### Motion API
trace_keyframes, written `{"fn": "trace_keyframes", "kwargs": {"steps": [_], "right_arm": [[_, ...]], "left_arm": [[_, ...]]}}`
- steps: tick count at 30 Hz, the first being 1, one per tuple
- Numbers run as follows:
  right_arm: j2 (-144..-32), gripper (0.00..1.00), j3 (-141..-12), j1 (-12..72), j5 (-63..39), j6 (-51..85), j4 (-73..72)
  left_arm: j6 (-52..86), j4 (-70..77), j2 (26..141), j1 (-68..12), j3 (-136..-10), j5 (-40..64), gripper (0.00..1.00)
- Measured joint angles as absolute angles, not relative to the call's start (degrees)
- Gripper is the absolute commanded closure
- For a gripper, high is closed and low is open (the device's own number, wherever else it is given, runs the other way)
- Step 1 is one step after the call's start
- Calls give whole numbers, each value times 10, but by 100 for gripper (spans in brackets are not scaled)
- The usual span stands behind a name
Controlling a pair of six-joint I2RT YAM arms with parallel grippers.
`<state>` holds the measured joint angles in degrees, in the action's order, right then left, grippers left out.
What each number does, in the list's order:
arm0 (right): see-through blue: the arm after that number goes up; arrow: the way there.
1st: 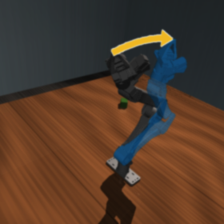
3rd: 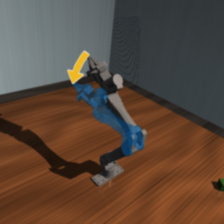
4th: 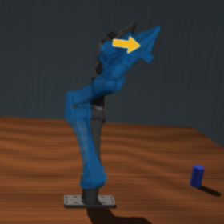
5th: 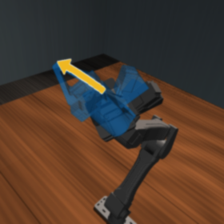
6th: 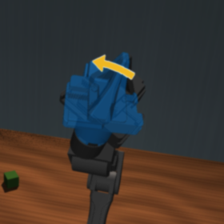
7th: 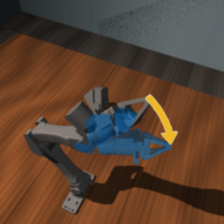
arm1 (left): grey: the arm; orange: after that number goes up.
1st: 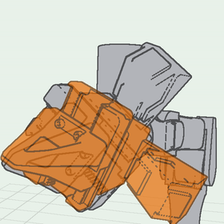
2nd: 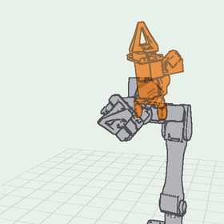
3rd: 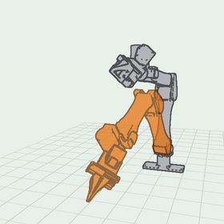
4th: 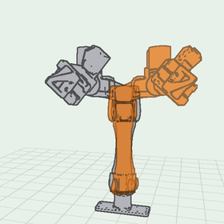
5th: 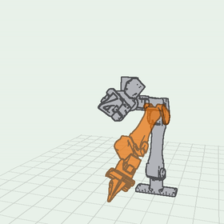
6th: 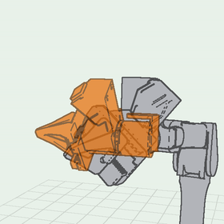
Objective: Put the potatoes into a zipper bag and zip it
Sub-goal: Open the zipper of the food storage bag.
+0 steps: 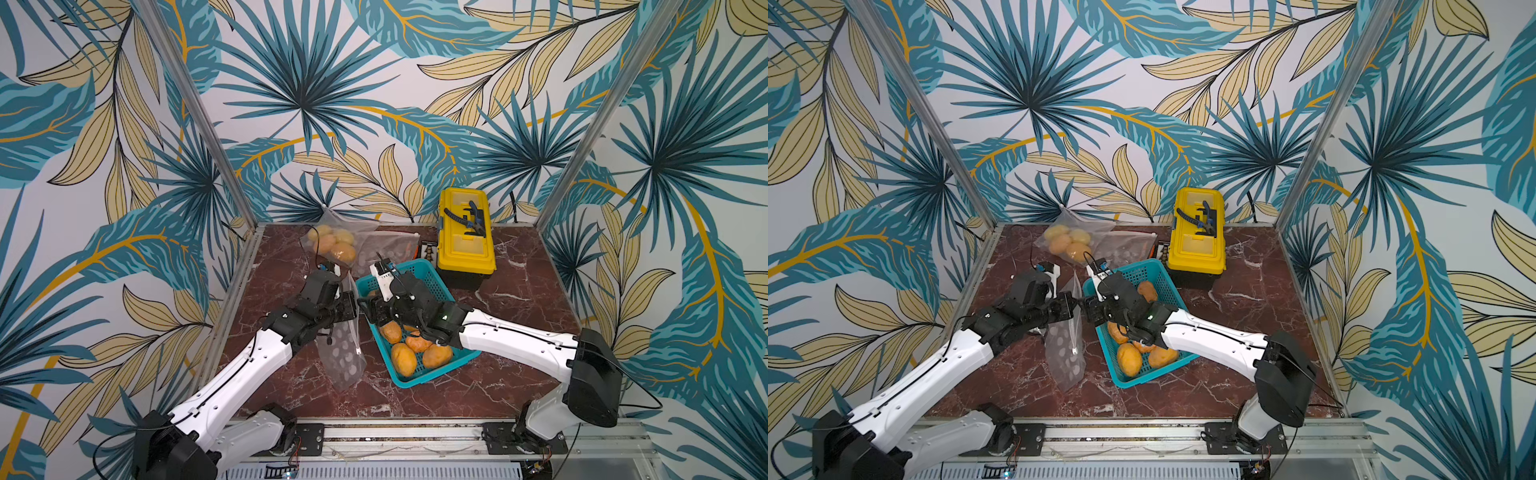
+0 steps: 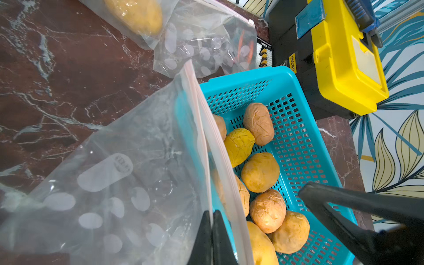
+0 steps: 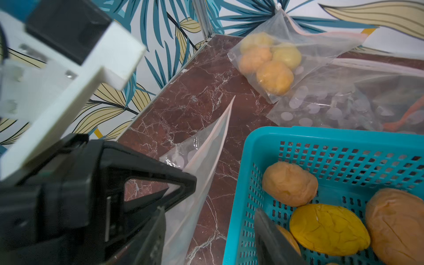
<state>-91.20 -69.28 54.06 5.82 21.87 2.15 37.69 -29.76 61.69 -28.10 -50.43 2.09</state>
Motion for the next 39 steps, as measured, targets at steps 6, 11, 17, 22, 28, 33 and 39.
{"fn": "trace_keyframes", "kwargs": {"steps": [6, 11, 17, 22, 28, 33, 39], "right_arm": [[-934, 41, -715, 525, 13, 233, 25], [-962, 43, -739, 525, -7, 239, 30], [-984, 52, -754, 524, -3, 249, 48], [-988, 65, -754, 524, 0, 256, 51], [-1002, 66, -763, 523, 2, 257, 60], [-1020, 83, -778, 523, 3, 259, 67], [-1023, 100, -775, 522, 13, 257, 72]], "left_arm": [[373, -272, 602, -281, -489, 36, 100], [370, -264, 602, -280, -488, 37, 100], [370, -265, 602, -280, -482, 24, 100], [370, -263, 601, -281, -481, 28, 100], [369, -262, 600, -281, -481, 33, 100], [367, -262, 600, -281, -481, 39, 100], [379, -289, 592, -282, -493, -1, 100]]}}
